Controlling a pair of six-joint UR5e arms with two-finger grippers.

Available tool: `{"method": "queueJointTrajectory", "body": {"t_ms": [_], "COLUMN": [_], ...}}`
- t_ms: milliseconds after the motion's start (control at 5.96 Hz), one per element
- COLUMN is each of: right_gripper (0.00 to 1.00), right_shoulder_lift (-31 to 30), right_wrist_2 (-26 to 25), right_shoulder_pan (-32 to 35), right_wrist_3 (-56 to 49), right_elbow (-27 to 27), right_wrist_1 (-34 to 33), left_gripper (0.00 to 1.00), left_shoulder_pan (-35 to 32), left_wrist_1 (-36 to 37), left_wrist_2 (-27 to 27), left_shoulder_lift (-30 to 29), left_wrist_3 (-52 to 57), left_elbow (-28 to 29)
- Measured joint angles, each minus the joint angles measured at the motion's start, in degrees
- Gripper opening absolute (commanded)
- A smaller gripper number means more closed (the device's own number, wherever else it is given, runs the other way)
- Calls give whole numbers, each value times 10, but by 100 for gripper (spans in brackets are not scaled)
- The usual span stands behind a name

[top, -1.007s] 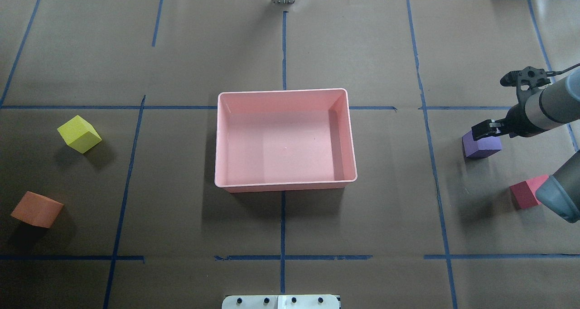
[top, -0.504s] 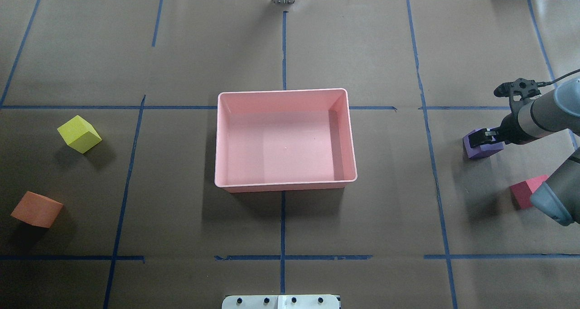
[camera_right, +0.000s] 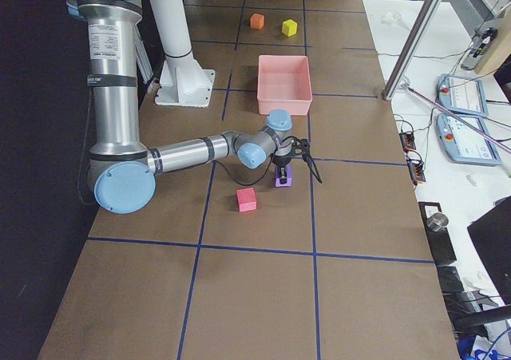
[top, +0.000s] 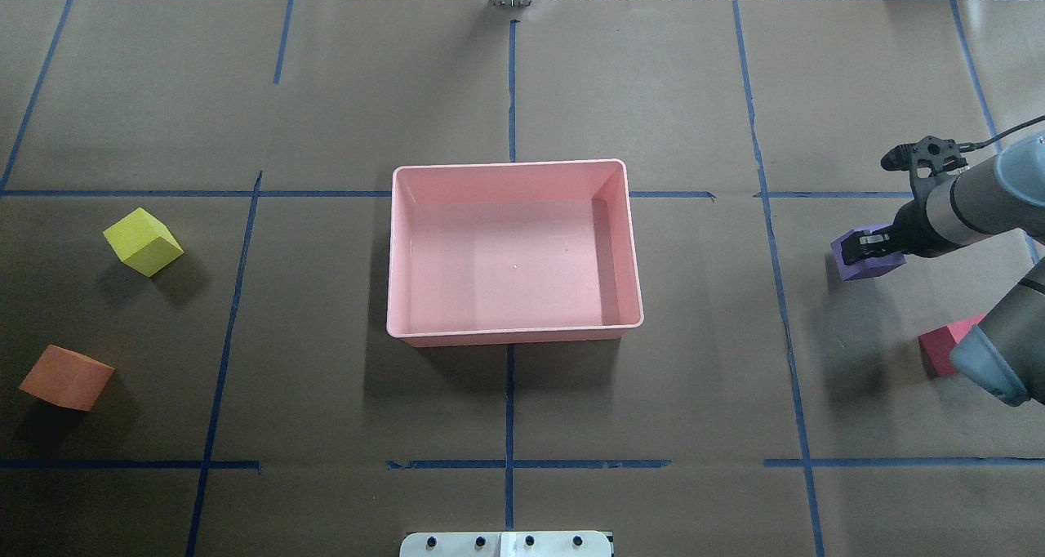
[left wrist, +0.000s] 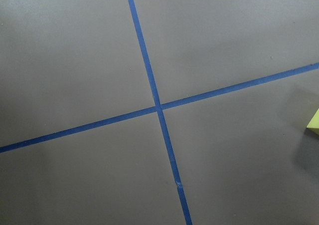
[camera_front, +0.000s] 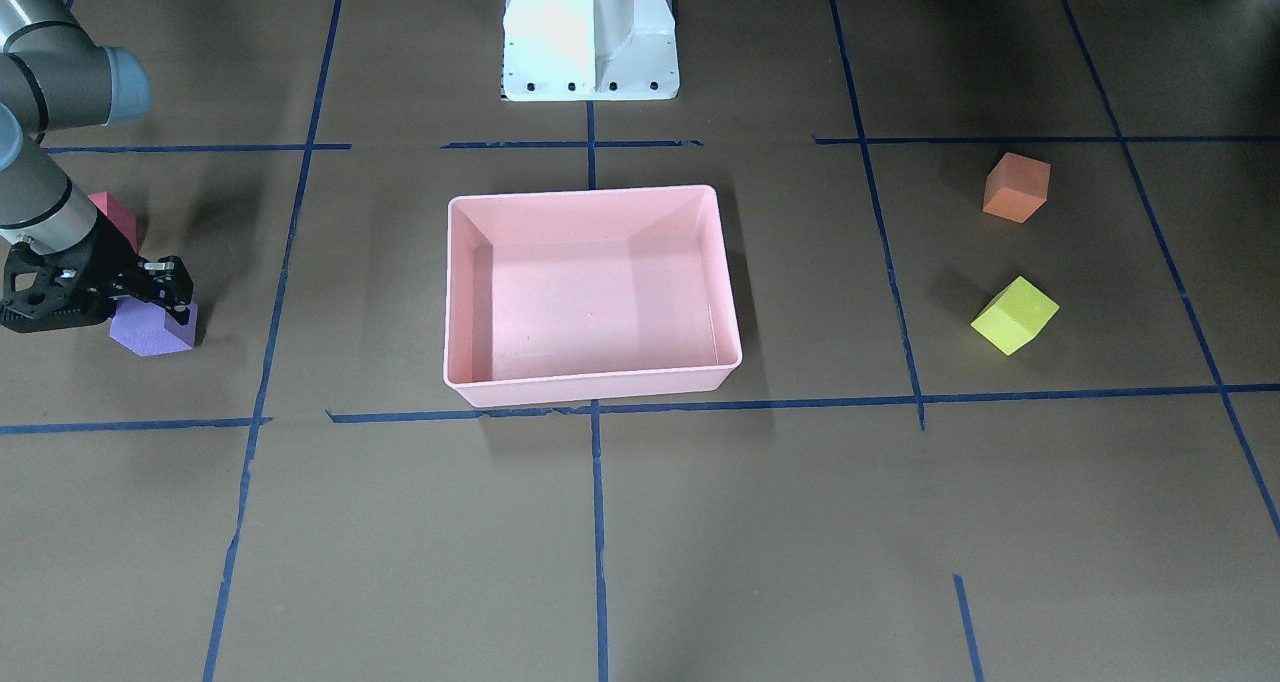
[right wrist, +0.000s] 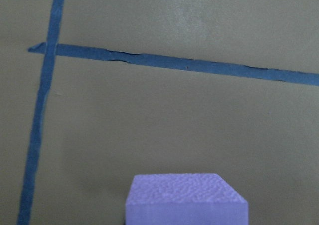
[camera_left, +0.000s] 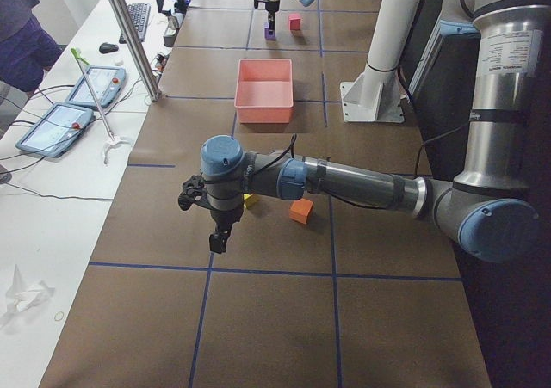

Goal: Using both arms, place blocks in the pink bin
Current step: 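Carry the purple cube with the right gripper and release it in the pink bin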

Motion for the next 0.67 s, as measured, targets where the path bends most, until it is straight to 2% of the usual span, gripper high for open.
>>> {"method": "queueJointTrajectory", "body": {"t_ms": [168, 336, 672], "right_gripper": [18, 18, 18], "right_shoulder_lift": [17, 63, 211], "right_wrist_2": [4, 6, -1], "right_shoulder_pan": [1, 1, -30], "right_wrist_3": [3, 10, 107], "right_elbow": [41, 87, 128], "right_wrist_1": [-48, -133, -288], "left_gripper": [100, 100, 100], "left_shoulder_pan": [0, 0, 0], "left_wrist_1": [0, 1, 1], "left_wrist_2": [0, 0, 0], "left_shoulder_lift": [0, 0, 0], "left_wrist_3": [-1, -1, -1], "left_elbow": [0, 0, 0]}}
